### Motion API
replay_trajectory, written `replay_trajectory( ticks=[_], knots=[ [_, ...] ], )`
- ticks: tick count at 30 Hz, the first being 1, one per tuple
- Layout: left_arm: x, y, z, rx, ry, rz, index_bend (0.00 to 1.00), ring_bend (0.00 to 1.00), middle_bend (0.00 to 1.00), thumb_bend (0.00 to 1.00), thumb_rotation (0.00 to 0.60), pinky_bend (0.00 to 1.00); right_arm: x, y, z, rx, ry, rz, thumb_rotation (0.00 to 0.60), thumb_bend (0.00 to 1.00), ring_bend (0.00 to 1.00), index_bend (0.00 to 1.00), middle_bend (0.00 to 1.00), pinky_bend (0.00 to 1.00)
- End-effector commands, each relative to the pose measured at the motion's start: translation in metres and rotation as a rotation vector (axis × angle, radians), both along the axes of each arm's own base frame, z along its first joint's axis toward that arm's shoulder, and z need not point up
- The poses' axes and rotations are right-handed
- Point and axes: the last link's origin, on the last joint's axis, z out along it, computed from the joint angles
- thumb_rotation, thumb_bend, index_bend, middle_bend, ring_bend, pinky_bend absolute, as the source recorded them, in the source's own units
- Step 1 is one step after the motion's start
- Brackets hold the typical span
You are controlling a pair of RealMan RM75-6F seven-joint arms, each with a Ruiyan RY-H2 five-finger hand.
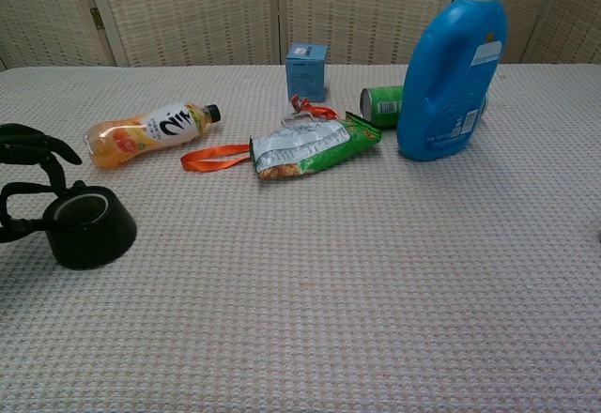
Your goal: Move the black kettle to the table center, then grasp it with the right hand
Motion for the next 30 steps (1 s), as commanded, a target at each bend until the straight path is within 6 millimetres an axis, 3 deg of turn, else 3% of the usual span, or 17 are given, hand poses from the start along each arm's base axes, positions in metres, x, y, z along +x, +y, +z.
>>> replay_trajectory(
  ticks=[1,10,16,23,30],
  knots=[
    [0.004,0.002,-0.002,0.000,-0.006,-0.015,0.49,0.25,0.22,0.39,0.600,0.10,0.000,0.000,0.000,-0.001,-0.001,-0.001,0.600,0.31,0.30,0.19,0.18,0.27],
    [0.015,0.010,-0.006,-0.004,0.002,-0.052,0.59,0.28,0.27,0.49,0.600,0.11,-0.003,0.001,0.001,-0.003,-0.010,-0.006,0.600,0.31,0.30,0.19,0.18,0.27],
    [0.031,0.019,-0.006,-0.002,0.005,-0.117,0.63,0.32,0.32,0.49,0.600,0.12,-0.004,0.002,0.001,-0.006,-0.012,-0.008,0.600,0.31,0.29,0.19,0.18,0.27],
    [0.064,0.034,-0.008,-0.003,0.005,-0.225,0.63,0.36,0.36,0.49,0.600,0.14,-0.004,0.004,0.001,-0.005,-0.014,-0.010,0.600,0.31,0.30,0.19,0.18,0.27],
    [0.109,0.044,-0.018,-0.026,-0.004,-0.360,0.63,0.38,0.37,0.49,0.600,0.14,-0.006,0.007,0.001,-0.010,-0.015,-0.017,0.600,0.31,0.30,0.19,0.18,0.27]
  ],
)
